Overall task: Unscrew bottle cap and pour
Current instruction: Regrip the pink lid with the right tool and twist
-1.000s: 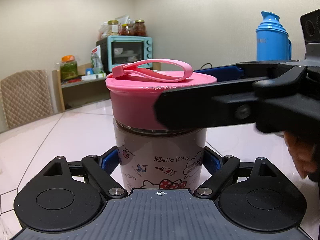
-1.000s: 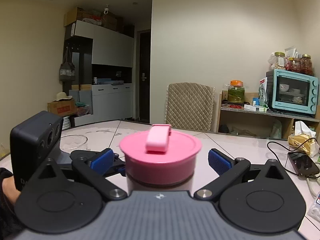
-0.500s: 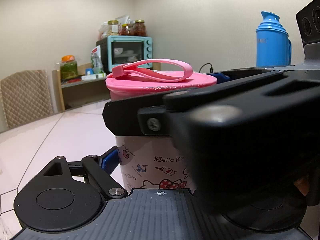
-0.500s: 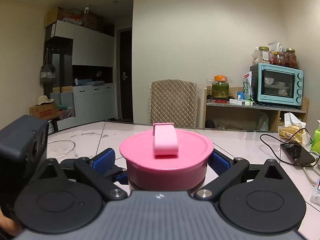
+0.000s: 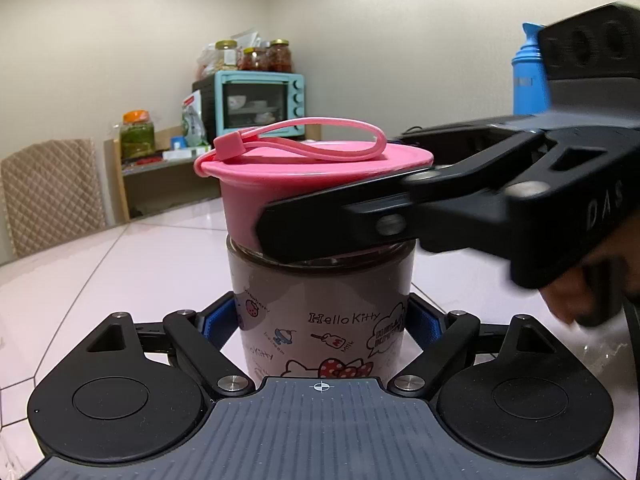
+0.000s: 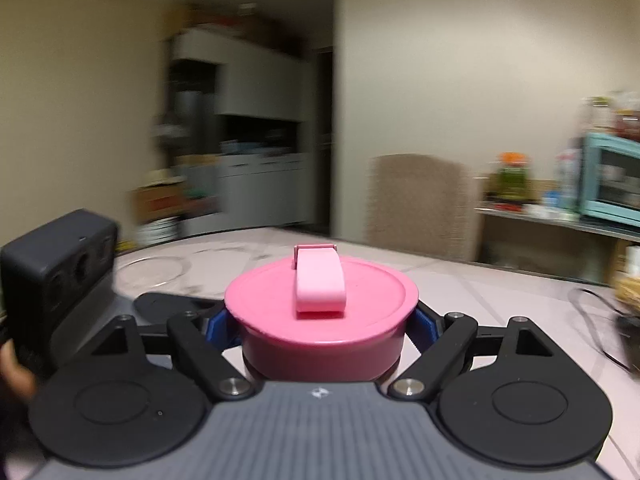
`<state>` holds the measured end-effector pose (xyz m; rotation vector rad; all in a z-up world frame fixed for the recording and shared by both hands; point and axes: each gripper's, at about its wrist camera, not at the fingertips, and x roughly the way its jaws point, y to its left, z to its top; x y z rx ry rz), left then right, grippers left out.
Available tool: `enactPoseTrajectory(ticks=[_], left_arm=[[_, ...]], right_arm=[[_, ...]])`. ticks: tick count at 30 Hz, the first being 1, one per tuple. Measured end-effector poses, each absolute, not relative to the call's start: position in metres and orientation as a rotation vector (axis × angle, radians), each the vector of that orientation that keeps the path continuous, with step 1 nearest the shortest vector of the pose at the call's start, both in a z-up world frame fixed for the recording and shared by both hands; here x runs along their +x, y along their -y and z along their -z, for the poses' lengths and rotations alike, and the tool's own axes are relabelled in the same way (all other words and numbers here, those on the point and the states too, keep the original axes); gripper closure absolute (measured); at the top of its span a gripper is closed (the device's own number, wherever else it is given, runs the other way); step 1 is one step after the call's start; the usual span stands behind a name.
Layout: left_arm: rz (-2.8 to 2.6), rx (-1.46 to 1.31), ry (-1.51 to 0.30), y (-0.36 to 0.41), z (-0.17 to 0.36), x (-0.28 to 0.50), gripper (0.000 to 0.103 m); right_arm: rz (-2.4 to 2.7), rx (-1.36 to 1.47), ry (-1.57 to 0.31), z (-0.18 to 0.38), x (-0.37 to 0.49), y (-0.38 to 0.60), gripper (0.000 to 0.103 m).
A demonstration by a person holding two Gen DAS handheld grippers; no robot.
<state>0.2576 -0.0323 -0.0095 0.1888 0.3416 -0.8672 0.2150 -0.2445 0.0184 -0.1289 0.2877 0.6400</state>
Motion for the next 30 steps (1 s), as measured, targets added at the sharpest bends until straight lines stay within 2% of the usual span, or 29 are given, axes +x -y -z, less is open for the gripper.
enactPoseTrajectory(ticks=[9,11,12,13,22,30], left_arm=[[0.866,0.191,-0.341,0.034,0.009,0.257,0.013],[0.866,0.190,-0.341,0.034,0.009,0.257,0.013],[0.866,0.191,-0.341,0.034,0.009,0.257,0.013],[0.866,0.191,-0.341,0.034,0.009,0.257,0.013],[0.866,0.191,-0.340,0.035,0.008,0.257,0.013],[0.865,0.192,-0.340,0.035,0.008,0.256,0.013]], right_arm=[[-0.939,-0.156,-0.301,-0.027,0.239,0.275,0.018],[-0.894,-0.158,-0.309,-0.030,0.234,0.272,0.012],[-0.875,-0.157,-0.307,-0.032,0.231,0.271,0.004],[-0.846,-0.157,-0.302,-0.034,0.227,0.271,0.003],[-0.564,-0.167,-0.343,-0.038,0.186,0.248,0.000],[-0.415,-0.057,-0.295,-0.026,0.168,0.231,0.000]])
